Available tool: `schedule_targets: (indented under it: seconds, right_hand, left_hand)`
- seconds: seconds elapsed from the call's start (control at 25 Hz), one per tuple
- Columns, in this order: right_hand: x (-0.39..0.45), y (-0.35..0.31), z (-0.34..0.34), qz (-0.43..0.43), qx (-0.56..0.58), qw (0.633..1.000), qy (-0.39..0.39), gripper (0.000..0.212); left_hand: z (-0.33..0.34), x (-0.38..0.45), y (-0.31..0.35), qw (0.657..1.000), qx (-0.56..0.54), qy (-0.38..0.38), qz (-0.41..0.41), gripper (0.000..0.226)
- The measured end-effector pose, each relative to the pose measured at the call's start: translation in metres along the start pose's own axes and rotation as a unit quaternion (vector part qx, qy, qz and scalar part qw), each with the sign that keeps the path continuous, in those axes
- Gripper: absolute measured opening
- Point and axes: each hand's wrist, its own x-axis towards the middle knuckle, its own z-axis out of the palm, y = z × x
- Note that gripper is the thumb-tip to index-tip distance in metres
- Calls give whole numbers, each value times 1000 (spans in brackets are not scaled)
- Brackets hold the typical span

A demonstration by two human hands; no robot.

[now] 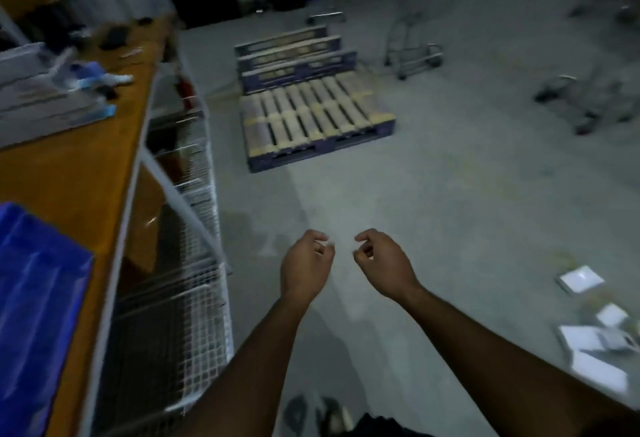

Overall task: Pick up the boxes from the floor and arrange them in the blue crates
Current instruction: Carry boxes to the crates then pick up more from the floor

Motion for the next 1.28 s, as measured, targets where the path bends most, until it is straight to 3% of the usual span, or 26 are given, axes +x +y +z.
schedule_targets:
  seconds: [0.24,0.52,0.84,1.0,1.28]
  right_hand:
    - [-22,62,-53,156,30,977,144,26]
    - [-52,143,-113,296,61,916,265,26]
    - [-68,261,-194,392,113,851,331,25]
    - [-70,307,-241,409,125,840,332,24]
    - [-78,369,-314,456,144,789,385,25]
  left_hand:
    - [84,31,53,983,8,-139,119,13]
    - [190,10,130,927,22,-302,220,13]
    - [315,-7,228,864,89,-394,300,14]
    - [374,-17,280,849,96,-410,320,15]
    - [468,-32,350,806,110,-466,350,14]
